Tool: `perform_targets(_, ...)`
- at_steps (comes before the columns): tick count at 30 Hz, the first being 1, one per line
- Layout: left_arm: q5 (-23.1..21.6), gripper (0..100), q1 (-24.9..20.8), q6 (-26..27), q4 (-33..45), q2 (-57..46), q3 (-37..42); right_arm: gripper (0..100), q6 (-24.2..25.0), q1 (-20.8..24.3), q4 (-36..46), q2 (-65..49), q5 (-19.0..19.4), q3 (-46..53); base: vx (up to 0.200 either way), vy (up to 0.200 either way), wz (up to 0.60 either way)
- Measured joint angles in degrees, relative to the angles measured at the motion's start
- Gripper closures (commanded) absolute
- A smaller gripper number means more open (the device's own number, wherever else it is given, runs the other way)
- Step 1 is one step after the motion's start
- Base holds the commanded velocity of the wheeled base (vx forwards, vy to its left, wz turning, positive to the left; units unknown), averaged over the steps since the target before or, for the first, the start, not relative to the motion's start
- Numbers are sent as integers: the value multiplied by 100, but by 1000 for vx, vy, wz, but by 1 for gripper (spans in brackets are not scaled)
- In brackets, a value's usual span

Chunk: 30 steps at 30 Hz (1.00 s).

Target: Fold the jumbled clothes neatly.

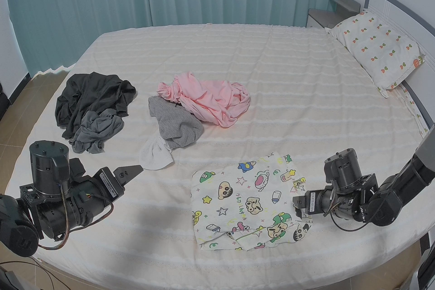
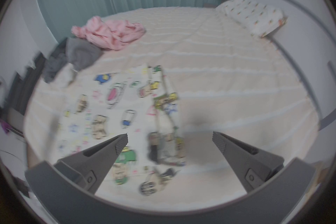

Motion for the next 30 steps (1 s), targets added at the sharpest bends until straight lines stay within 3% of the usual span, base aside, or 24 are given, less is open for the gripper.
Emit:
perform_targets(7, 0, 0, -10, 0, 2, 0, 0, 0, 633, -557, -243, -204, 2337, 300, 0, 0, 0)
perform_targets(11, -5, 0, -24, 0, 2, 2, 12, 0, 578, -1025, -330, -151, 2845, 433, 0, 0, 0)
perform_targets(17, -123, 0, -40, 0, 2, 13, 45, 0, 189, -1449, -744, 206, 3087, 405, 0, 0, 0)
perform_targets(30, -202, 0, -44, 0, 2, 22, 87, 0, -122, -1442, -1308, 953, 3270, 289, 0, 0, 0)
